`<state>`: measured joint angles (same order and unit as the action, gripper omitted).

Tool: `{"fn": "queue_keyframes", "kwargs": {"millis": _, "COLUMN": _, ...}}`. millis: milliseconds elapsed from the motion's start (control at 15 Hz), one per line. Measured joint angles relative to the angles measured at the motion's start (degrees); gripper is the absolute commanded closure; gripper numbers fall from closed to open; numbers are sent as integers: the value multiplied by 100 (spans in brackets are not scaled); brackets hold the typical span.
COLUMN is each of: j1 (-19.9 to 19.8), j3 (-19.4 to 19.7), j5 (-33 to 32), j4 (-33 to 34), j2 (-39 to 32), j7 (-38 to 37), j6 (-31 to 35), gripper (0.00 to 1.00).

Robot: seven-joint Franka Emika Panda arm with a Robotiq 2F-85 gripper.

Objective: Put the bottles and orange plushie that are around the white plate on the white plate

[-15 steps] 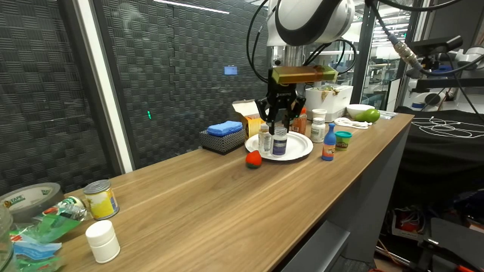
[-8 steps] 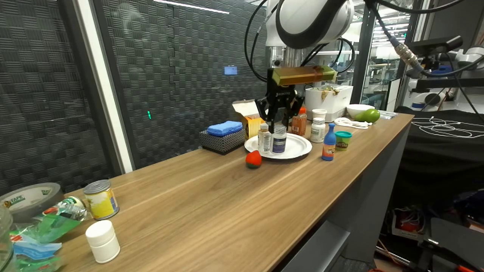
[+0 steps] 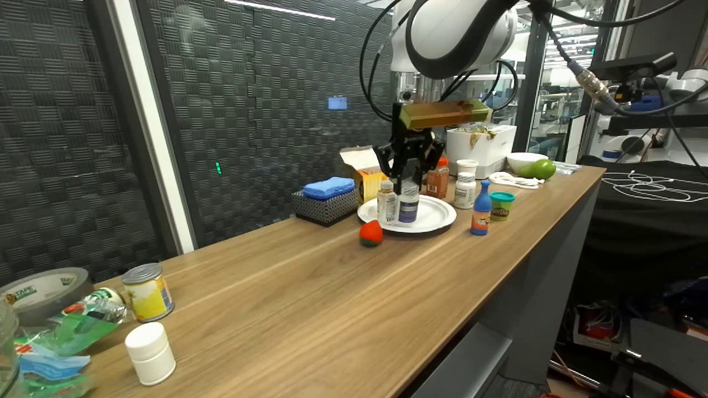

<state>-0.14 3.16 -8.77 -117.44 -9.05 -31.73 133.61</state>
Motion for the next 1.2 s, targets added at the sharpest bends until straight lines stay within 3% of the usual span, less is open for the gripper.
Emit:
{"fn": "queue_keyframes", "kwargs": {"millis": 267, "j1": -1, "j3": 3, "j5": 0, "j4": -8, "j2": -3, "j7": 32, "j6": 24, "gripper": 2}}
{"fn": "queue_keyframes", "kwargs": {"millis": 800, "j1": -46, "j3": 34, "j5": 19, "j4": -404, "j2": 504, "j7": 182, "j6": 2, "gripper": 0}}
{"fn": "queue_keyframes", "kwargs": {"millis": 1200, "j1": -369, "j3": 215, "j5": 23, "j4": -517, "j2": 1049, "j7": 199, "j6": -74, "gripper": 0}}
